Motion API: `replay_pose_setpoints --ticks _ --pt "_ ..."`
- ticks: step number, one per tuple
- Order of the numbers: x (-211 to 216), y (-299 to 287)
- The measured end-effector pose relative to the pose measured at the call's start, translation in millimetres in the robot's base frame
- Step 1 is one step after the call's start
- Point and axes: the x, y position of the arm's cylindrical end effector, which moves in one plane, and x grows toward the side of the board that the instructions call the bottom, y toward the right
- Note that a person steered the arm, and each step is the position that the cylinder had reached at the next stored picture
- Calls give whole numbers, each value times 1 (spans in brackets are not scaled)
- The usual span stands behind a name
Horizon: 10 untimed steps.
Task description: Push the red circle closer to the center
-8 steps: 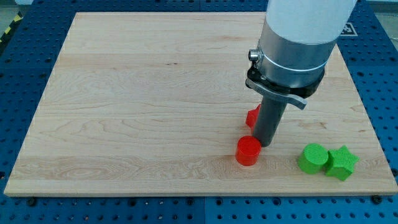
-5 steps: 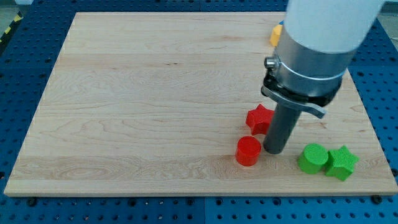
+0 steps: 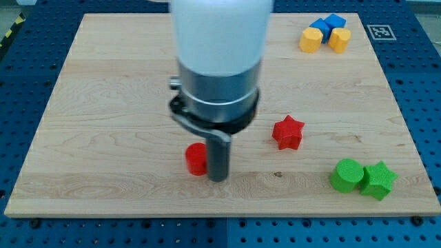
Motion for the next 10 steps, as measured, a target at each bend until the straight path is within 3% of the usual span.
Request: replay_pose_setpoints --ticks 2,3,9,10 --pt "0 -83" --pt "0 -98" --pt "-21 -41" --pt "-50 -36"
